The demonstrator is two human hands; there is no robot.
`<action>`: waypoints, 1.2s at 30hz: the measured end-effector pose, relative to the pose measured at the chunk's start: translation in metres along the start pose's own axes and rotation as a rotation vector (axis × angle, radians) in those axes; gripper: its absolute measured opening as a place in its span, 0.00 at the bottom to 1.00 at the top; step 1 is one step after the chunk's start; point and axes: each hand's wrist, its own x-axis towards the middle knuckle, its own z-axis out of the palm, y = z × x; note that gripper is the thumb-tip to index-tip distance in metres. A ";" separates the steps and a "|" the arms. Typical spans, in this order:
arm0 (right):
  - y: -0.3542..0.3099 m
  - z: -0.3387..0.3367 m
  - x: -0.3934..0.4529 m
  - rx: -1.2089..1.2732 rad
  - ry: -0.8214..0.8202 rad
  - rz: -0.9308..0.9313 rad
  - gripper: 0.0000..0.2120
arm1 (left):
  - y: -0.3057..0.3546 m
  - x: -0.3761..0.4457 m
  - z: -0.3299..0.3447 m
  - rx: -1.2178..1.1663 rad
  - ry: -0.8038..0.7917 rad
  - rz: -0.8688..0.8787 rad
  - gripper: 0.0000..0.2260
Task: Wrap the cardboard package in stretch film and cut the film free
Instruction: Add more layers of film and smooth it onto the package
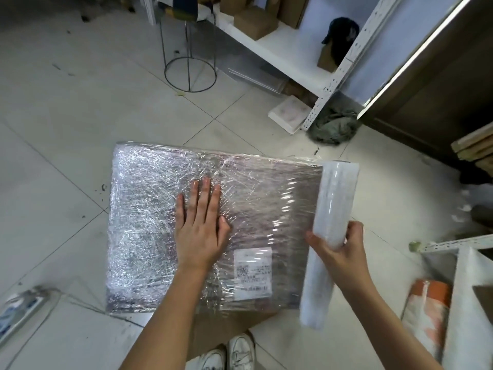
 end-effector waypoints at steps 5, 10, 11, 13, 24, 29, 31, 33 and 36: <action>0.008 0.003 0.011 -0.085 0.088 0.071 0.35 | -0.001 0.000 0.000 0.004 0.013 0.016 0.26; 0.023 0.008 0.019 -0.194 0.129 0.095 0.37 | -0.001 -0.006 0.002 0.030 0.008 0.017 0.27; 0.024 0.007 0.021 -0.174 0.131 0.093 0.32 | -0.001 -0.005 0.002 0.032 0.008 0.016 0.27; 0.025 0.006 0.024 -0.093 0.113 0.101 0.20 | 0.001 -0.004 0.003 0.035 0.005 0.010 0.27; 0.039 -0.002 0.030 -0.151 0.142 -0.006 0.17 | -0.001 -0.004 0.005 0.032 0.032 0.025 0.27; 0.047 0.010 0.038 -0.041 0.150 0.101 0.21 | -0.003 -0.013 0.006 0.039 0.062 0.020 0.27; 0.047 0.011 0.040 0.070 0.082 0.110 0.19 | -0.002 -0.014 0.006 0.034 0.061 0.015 0.27; 0.046 0.009 0.042 0.060 0.051 0.104 0.16 | -0.003 -0.015 0.007 0.031 0.057 0.015 0.27; 0.044 0.004 0.046 0.053 0.002 0.146 0.14 | -0.002 -0.016 0.007 0.023 0.063 0.012 0.27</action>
